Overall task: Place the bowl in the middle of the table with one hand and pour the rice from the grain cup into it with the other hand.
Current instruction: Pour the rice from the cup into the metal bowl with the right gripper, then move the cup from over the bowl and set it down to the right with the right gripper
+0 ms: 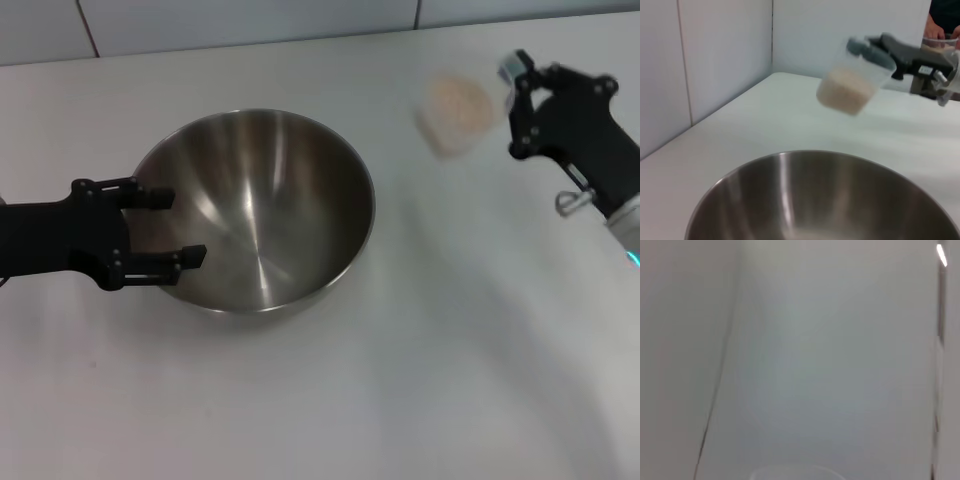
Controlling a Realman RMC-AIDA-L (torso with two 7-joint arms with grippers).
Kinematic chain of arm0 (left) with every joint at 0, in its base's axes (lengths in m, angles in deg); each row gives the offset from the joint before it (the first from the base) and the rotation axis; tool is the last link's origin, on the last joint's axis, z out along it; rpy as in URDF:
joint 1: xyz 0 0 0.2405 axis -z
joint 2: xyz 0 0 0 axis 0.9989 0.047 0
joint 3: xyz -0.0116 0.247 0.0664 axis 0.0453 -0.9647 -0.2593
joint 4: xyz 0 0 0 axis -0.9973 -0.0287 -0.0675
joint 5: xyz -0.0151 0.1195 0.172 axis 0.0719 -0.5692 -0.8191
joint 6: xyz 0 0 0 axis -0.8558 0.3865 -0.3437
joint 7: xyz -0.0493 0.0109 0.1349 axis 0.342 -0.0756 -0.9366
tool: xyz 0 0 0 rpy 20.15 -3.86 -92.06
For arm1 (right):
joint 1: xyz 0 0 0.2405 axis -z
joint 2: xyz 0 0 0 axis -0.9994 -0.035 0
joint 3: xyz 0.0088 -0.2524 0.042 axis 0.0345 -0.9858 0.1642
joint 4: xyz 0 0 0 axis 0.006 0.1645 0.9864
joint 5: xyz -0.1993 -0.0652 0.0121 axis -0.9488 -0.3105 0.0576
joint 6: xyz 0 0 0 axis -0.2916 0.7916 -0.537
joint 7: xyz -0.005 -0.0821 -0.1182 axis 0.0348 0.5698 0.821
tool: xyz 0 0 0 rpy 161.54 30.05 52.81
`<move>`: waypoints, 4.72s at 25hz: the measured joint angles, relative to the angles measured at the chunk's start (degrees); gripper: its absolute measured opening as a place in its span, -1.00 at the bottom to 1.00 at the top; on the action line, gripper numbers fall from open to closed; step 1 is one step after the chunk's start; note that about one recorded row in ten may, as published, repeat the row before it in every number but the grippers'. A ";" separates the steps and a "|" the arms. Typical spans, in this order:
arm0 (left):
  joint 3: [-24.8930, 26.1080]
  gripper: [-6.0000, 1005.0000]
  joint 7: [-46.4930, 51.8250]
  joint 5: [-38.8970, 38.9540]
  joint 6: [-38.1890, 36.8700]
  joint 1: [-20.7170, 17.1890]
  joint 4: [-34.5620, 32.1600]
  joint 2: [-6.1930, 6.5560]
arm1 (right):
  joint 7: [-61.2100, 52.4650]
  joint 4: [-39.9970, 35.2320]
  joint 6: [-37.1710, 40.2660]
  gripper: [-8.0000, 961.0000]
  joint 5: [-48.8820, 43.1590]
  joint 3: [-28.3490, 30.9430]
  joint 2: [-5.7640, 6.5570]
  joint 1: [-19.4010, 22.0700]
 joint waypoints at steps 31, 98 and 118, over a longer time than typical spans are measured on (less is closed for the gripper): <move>0.08 0.63 2.46 -2.53 0.30 2.37 -1.23 0.03 | 107.78 21.54 4.73 -0.82 -8.69 1.45 -0.24 -9.76; 0.08 0.63 2.59 -2.91 0.40 3.48 -0.82 -0.10 | 10.20 12.79 -34.77 -0.67 -23.97 35.98 0.14 -9.57; -0.01 0.63 2.59 -3.09 0.29 3.60 -0.65 -0.10 | 10.40 15.85 -36.99 -0.11 -24.26 35.90 0.09 -5.62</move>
